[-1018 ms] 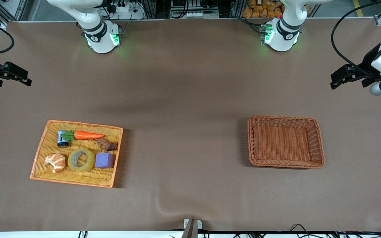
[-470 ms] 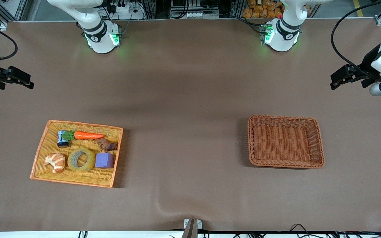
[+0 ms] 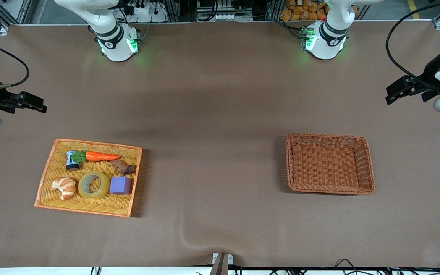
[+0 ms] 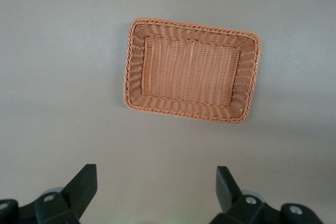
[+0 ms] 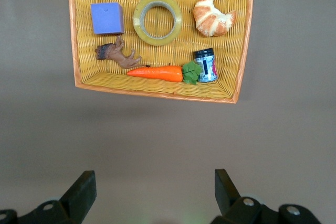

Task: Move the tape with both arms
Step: 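Move the right gripper down over the yellow tape roll in the tray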

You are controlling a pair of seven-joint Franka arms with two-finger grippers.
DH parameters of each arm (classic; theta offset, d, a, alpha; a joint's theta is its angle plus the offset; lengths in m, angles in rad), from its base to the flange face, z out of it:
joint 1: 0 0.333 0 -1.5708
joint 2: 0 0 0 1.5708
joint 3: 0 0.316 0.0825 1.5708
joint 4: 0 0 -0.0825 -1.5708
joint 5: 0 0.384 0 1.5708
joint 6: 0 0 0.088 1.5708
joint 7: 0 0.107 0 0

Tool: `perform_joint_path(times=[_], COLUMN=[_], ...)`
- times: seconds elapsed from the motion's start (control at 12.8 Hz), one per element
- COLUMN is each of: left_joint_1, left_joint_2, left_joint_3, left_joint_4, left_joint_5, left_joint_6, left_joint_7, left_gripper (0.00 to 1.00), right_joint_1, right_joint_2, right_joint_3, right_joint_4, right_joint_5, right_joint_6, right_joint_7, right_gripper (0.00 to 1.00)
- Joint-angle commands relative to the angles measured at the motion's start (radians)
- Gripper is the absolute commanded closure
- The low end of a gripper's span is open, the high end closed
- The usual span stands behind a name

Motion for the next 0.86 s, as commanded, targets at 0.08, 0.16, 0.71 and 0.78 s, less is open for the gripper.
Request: perform_joint_path(times=[0.08, 0.16, 0.71, 0.78], left_joint_1=[0.035, 0.033, 0.033, 0.033], left_joint_2=[-0.003, -0.003, -0.003, 0.0], left_joint_3=[-0.003, -0.003, -0.003, -0.003], left_joint_4=[0.014, 0.014, 0.014, 0.014], left_joint_5=[-0.003, -0.003, -0.006, -0.008], left_joint_6=[0.0, 0.002, 0.005, 0.006], left_joint_7=[0.021, 0.021, 0.023, 0.023], left_gripper=[0.0, 0.0, 0.0, 0.0], right_joint_1=[-0.012, -0.012, -0.074, -0.08], right_joint_2=[0.034, 0.054, 0.262, 0.308], right_joint_3=[0.009, 0.007, 0.009, 0.009], right_joint_4=[0.001, -0.001, -0.004, -0.004], right_joint_5=[-0.016, -0.016, -0.001, 0.0], right_joint_6=[0.025, 0.039, 0.211, 0.261], right_joint_7=[0.015, 0.015, -0.003, -0.002], right_gripper=[0.0, 0.0, 0.0, 0.0])
